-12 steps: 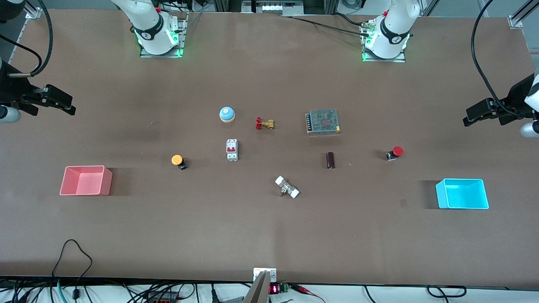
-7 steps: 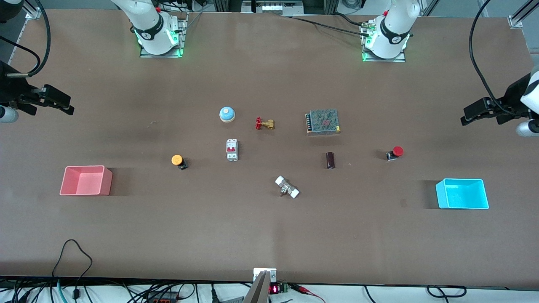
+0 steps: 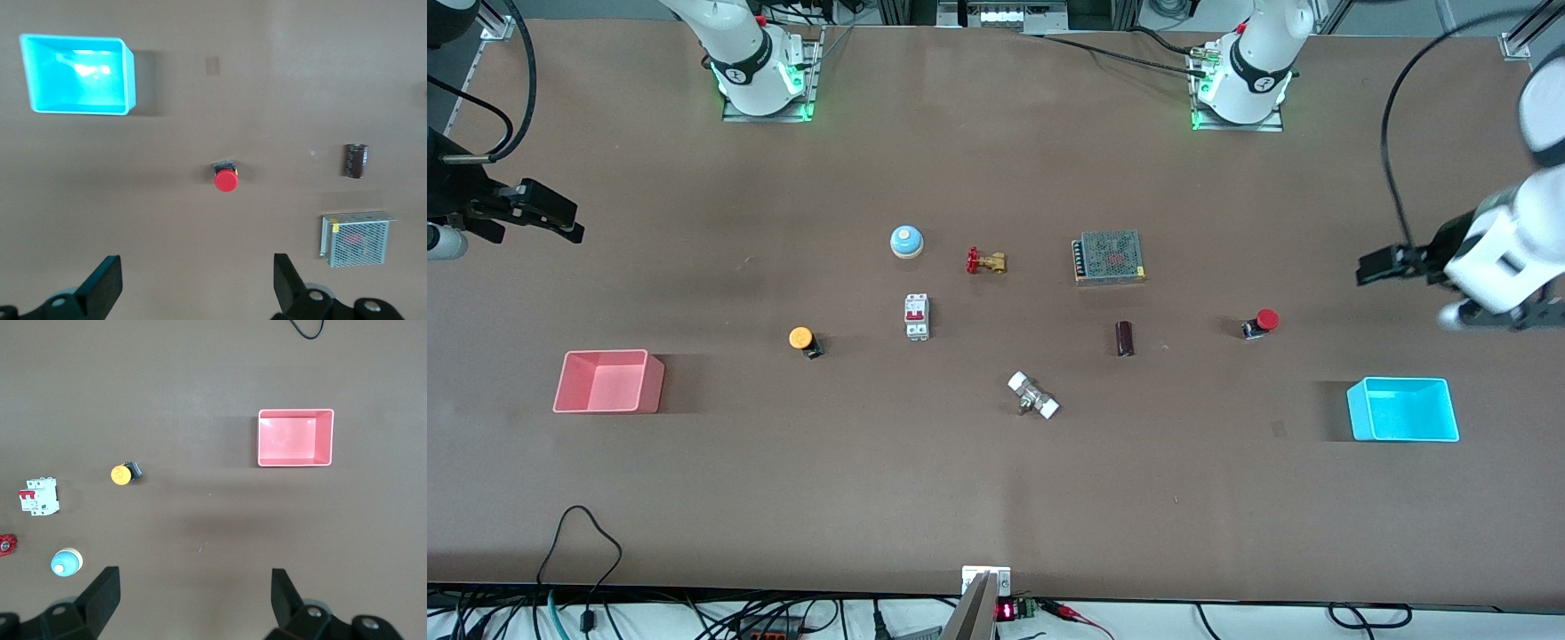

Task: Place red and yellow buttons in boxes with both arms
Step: 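Move the left gripper toward the red button while the right gripper waits, then lower the left gripper onto the red button while the right gripper reaches the yellow button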

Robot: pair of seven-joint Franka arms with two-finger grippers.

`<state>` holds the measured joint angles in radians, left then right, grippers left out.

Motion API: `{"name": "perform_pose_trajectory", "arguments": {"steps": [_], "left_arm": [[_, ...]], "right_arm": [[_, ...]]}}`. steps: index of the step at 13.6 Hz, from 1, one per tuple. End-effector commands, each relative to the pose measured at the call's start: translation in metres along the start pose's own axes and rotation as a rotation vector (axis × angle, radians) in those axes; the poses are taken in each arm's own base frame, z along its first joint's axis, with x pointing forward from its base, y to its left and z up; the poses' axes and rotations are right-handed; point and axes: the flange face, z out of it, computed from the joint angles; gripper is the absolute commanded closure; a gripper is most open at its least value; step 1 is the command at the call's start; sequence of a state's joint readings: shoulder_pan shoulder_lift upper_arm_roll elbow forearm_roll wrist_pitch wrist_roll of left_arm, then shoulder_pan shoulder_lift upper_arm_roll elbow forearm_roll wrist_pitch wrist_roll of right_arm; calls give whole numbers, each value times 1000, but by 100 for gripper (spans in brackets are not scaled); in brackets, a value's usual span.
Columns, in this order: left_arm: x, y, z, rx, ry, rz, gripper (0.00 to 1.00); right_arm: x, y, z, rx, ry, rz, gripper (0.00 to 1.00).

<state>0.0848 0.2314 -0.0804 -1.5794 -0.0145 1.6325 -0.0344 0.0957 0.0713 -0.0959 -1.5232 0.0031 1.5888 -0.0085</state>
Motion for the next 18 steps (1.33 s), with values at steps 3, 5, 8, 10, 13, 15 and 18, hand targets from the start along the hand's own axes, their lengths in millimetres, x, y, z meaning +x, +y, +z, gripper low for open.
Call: {"name": "perform_pose_trajectory", "arguments": {"steps": [3, 5, 8, 10, 13, 15, 18], "left_arm": [[48, -1, 90, -2, -33, 0, 0], [55, 14, 125, 0, -74, 7, 0], [51, 12, 178, -72, -62, -35, 0], [47, 8, 204, -97, -35, -66, 0], [33, 4, 243, -90, -32, -93, 0], [27, 3, 249, -87, -46, -96, 0], [20, 3, 258, -85, -69, -138, 0]], "right_arm": [[8, -5, 10, -14, -25, -6, 0], [9, -2, 14, 0, -32, -6, 0], [17, -13, 44, -5, -88, -30, 0], [28, -13, 79, -14, -136, -32, 0], [52, -10, 144, -24, -119, -31, 0], [63, -48, 177, -12, -114, -75, 0], [65, -99, 233, 10, -96, -163, 0]]}}
